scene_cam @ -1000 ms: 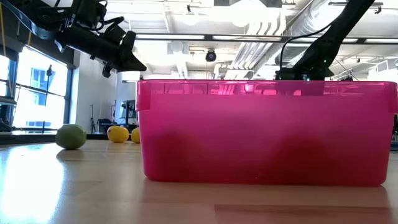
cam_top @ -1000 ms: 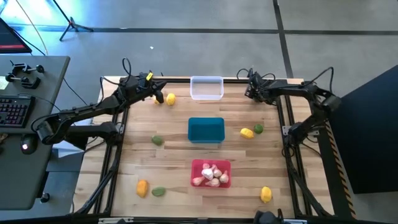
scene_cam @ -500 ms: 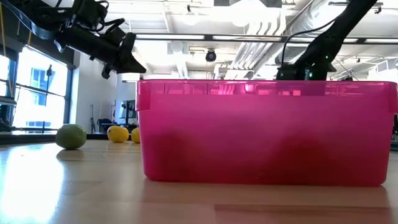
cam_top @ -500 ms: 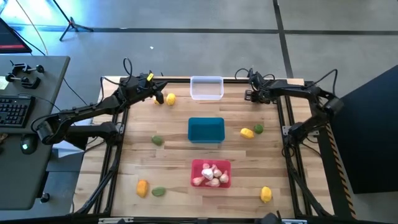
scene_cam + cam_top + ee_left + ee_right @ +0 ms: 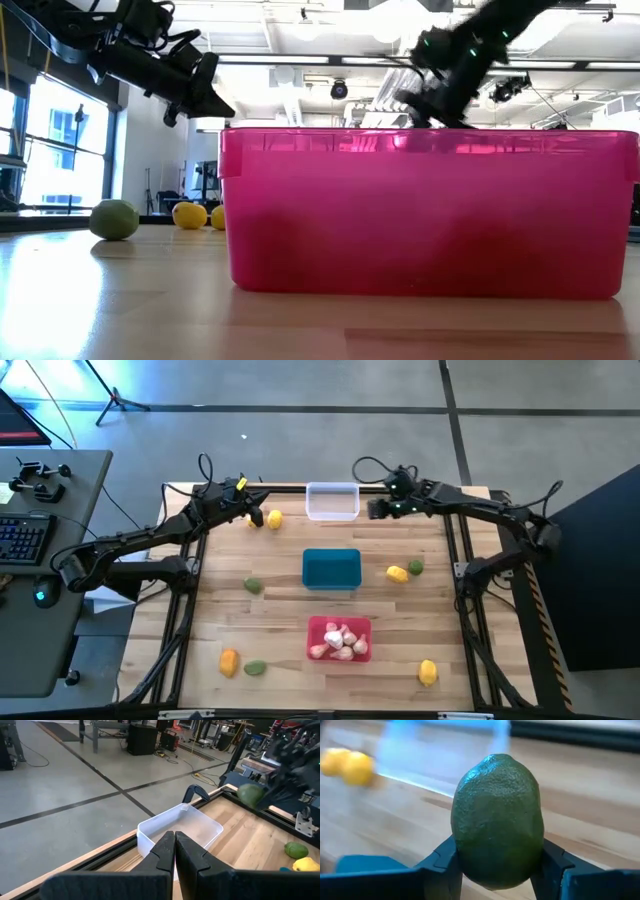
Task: Sort produce into baskets
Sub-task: Put the top right green lime into the transparent bin
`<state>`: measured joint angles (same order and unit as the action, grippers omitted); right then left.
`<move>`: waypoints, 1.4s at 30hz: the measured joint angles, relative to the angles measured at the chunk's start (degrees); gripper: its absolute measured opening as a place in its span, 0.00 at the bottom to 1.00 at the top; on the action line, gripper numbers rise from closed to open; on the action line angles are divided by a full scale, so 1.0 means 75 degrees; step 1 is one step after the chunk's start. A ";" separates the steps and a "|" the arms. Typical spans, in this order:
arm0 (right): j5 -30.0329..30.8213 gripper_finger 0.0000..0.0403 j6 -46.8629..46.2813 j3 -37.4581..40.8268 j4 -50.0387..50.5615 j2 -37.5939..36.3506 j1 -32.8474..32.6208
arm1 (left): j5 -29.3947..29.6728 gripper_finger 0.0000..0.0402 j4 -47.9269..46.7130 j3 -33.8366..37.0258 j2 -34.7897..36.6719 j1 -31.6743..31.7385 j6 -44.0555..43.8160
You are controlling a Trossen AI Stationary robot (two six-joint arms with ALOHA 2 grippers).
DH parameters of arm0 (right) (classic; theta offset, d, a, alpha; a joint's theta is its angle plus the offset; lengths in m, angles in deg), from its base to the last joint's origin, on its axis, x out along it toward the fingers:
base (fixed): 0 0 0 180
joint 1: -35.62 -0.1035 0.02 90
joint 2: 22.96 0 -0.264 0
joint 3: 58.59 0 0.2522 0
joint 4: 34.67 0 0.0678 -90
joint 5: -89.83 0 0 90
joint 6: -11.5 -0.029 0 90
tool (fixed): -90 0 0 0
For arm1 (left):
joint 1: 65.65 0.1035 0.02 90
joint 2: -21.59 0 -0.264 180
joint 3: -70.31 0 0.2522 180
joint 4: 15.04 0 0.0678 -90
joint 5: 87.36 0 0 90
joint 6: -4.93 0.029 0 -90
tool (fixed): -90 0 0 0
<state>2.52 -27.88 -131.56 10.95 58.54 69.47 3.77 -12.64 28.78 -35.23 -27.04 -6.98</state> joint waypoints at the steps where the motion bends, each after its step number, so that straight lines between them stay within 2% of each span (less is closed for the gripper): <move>1: 0.0213 0.38 -0.0096 -0.0229 -0.0009 0.0093 -0.0192 | 0.0000 0.00 0.0000 0.0000 0.0000 -0.0005 -0.0014; 4: 0.0724 0.38 -0.0311 -0.1008 -0.0086 0.0498 -0.0531 | 0.0000 0.00 -0.0002 0.0000 0.0000 -0.0006 -0.0143; 9: 0.0773 0.38 -0.0162 -0.2281 0.0024 0.1584 -0.0432 | -0.0002 0.00 -0.0002 0.0000 0.0000 -0.0006 -0.0191; 17: 0.0255 0.38 0.0020 -0.4070 0.0546 0.3803 0.0105 | 0.0000 0.00 -0.0002 0.0000 0.0000 0.0000 -0.0191; 22: 0.0033 0.39 0.0145 -0.4769 0.1006 0.4716 0.0340 | 0.0000 0.00 -0.0002 0.0000 0.0000 0.0000 -0.0191; 36: 0.0095 0.38 0.0329 -0.4749 0.1276 0.4950 0.0543 | 0.0000 0.00 -0.0004 0.0000 0.0000 0.0000 -0.0188; 42: 0.0029 0.38 0.0800 -0.4842 0.1509 0.4840 0.0368 | 0.0000 0.00 -0.0005 0.0000 0.0000 0.0000 -0.0188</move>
<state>2.74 -21.88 -167.88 22.27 94.84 72.23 3.77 -12.68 28.78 -35.23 -27.04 -8.39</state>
